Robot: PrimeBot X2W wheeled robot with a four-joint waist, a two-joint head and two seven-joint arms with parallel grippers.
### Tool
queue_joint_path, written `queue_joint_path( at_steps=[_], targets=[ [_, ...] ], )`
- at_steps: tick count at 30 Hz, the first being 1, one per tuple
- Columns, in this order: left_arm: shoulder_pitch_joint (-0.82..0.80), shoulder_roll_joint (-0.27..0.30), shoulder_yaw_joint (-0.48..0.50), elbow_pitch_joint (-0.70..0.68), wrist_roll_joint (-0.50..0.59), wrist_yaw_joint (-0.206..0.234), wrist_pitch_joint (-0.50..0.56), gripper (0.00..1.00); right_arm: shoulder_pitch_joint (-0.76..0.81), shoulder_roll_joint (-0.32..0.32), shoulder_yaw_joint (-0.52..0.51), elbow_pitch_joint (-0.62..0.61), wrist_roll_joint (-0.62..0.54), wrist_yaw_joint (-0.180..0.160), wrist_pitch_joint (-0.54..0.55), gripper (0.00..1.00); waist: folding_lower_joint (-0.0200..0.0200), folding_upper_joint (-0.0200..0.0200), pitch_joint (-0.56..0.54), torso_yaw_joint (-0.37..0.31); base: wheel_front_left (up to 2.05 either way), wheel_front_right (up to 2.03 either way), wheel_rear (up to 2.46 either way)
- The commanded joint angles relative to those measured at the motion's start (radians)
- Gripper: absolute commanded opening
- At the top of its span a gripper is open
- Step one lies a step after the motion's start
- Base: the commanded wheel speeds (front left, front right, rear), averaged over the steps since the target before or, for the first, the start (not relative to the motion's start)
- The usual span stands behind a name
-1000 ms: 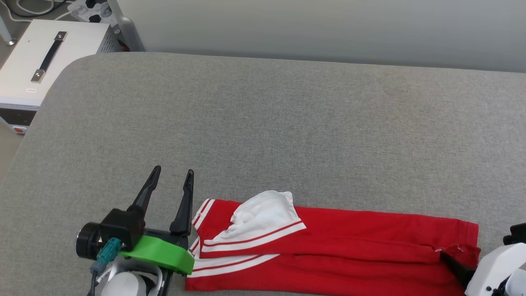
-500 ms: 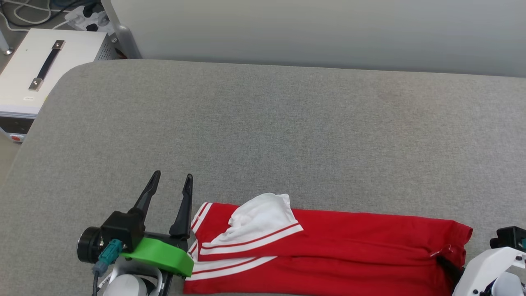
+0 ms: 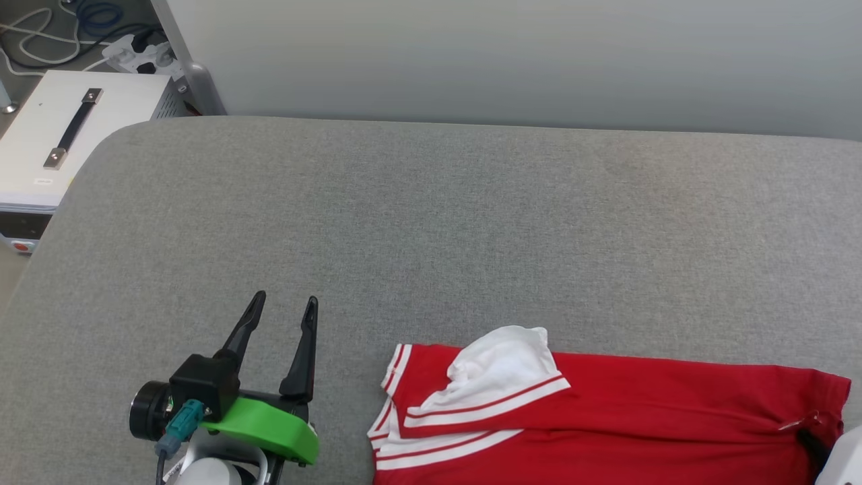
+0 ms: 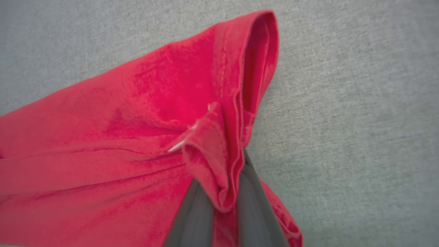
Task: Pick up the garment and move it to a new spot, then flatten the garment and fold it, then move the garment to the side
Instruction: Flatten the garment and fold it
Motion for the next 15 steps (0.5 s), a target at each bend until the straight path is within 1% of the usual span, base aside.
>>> queue_joint_path(
  at_steps=[1,4,8,15],
  targets=[
    [0.019,-0.007,0.001,0.005,0.008,-0.003,-0.006,1.0,-0.008,-0.016,-0.009,0.011,-0.011,-0.002,-0.011,0.0,0.0,0.0,-0.006,0.0,0.0,0.0,0.0],
    [0.033,-0.009,-0.004,0.014,0.0,-0.003,-0.006,1.0,0.003,-0.022,0.004,0.003,0.01,-0.002,-0.02,0.0,0.0,0.0,-0.04,-0.001,0.0,0.0,0.0],
    [0.045,-0.012,-0.006,0.017,-0.005,-0.003,-0.006,1.0,0.027,-0.023,0.031,-0.044,0.035,-0.002,-0.023,0.0,0.0,0.0,-0.066,-0.003,0.0,0.0,0.0],
    [0.074,-0.023,0.017,0.013,-0.01,-0.003,-0.006,1.0,0.089,-0.007,0.098,-0.18,0.07,-0.002,-0.008,0.0,0.0,0.0,-0.104,-0.009,0.0,0.0,0.0]
  ],
)
